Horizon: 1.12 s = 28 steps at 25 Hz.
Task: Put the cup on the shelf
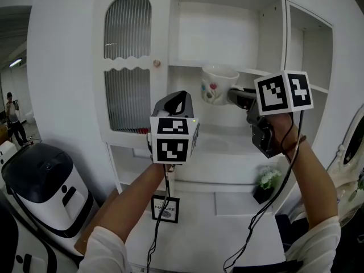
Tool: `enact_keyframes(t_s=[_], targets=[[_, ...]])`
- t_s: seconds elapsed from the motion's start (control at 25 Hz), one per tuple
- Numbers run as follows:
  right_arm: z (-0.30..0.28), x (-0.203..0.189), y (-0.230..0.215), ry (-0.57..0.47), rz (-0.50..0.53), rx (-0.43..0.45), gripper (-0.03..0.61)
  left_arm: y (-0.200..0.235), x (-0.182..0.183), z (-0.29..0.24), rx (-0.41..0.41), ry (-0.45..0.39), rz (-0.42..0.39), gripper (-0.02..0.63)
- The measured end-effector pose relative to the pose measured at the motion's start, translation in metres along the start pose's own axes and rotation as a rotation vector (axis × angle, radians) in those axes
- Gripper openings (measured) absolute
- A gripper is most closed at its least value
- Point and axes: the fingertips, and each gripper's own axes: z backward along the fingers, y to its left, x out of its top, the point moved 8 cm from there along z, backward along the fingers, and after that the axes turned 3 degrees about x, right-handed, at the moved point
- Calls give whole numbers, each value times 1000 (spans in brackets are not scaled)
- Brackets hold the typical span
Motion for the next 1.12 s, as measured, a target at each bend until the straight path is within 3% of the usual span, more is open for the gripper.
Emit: enact_keyframes(t_s=[0.6,1.12], targets=[[0,45,12,-62,-3,-27,57,19,31,4,39,-58,-67,8],[-22,88,0,-118,6,-35,57,29,53,-15,62,-91,-66,8]])
